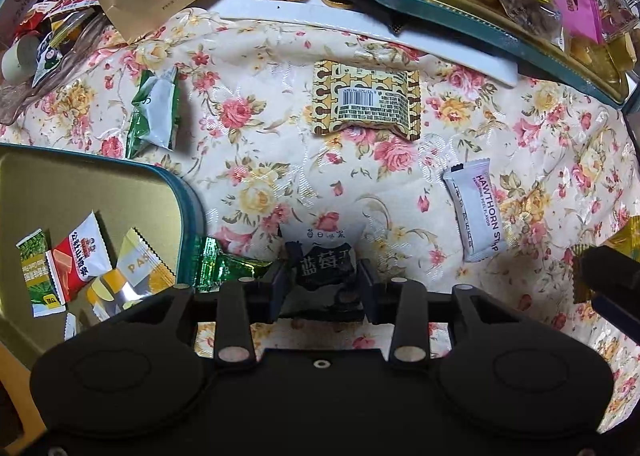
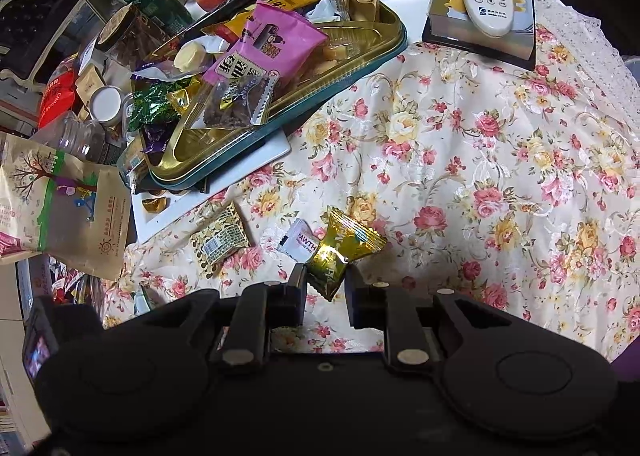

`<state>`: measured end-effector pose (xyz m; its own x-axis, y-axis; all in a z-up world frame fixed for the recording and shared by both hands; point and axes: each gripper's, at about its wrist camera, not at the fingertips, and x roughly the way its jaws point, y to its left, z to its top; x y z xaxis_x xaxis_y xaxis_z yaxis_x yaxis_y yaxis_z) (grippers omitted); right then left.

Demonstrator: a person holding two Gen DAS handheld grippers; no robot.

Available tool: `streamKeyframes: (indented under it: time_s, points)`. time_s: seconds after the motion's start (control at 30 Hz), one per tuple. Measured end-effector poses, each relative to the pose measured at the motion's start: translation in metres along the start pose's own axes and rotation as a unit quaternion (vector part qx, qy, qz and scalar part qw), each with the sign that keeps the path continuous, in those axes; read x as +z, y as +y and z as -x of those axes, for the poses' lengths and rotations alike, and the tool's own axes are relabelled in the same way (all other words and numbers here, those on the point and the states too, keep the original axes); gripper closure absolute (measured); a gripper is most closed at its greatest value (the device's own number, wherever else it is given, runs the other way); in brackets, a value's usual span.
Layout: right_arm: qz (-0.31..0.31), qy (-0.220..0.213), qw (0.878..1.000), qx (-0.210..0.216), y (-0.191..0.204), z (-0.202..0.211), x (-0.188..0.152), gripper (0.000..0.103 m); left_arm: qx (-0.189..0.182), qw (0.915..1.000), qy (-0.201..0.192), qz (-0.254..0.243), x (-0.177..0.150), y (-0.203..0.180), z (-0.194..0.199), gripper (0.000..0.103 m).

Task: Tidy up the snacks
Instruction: 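Lift the blueberry packet with the left tool while the right tool carries the gold candy toward the tray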

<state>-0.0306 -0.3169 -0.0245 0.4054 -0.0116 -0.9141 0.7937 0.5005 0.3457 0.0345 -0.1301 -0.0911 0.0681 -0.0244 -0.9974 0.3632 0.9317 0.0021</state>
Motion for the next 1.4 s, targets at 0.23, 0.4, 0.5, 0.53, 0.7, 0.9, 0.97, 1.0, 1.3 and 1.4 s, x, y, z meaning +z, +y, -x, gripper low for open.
streamKeyframes:
  time_s: [0.23,0.4,0.5,0.53,0.7,0.9,0.97,1.0,1.3,1.4]
  points:
    - [0.013,-0.007,1.000,-0.006,0.003,0.010,-0.006,0.082,0.029,0.9994,0.005,-0.020,-0.005,-0.014,-0.014,0.053]
    - [0.031,-0.018,0.999,0.008,0.008,0.029,-0.008,0.082,0.028,0.9994,-0.002,-0.019,-0.003,-0.018,-0.013,0.059]
    - [0.044,-0.027,0.999,0.012,0.008,0.038,-0.009,0.082,0.027,0.9995,-0.003,-0.015,-0.003,-0.016,-0.009,0.061]
    - [0.048,-0.029,0.998,0.012,0.008,0.041,-0.010,0.082,0.027,0.9995,-0.002,-0.017,-0.004,-0.017,-0.010,0.061]
    - [0.052,-0.028,0.998,0.013,0.003,0.046,-0.010,0.082,0.011,0.9997,0.003,-0.022,-0.013,-0.020,0.002,0.062]
    - [0.072,-0.023,0.997,0.019,0.006,0.049,-0.015,0.082,0.026,0.9975,-0.025,-0.061,-0.031,-0.021,0.034,0.062]
    - [0.082,-0.014,0.996,0.025,0.009,0.049,-0.017,0.082,0.038,0.9966,-0.032,-0.066,-0.036,-0.015,0.044,0.062]
    - [0.086,-0.010,0.996,0.027,0.010,0.048,-0.019,0.082,0.042,0.9964,-0.034,-0.065,-0.039,-0.012,0.048,0.062]
    - [0.129,-0.006,0.991,0.037,0.023,0.053,-0.035,0.081,0.057,0.9969,-0.052,-0.012,-0.048,0.046,0.075,0.062]
    - [0.144,-0.003,0.989,0.042,0.028,0.053,-0.041,0.081,0.056,0.9966,-0.060,0.015,-0.050,0.064,0.081,0.062]
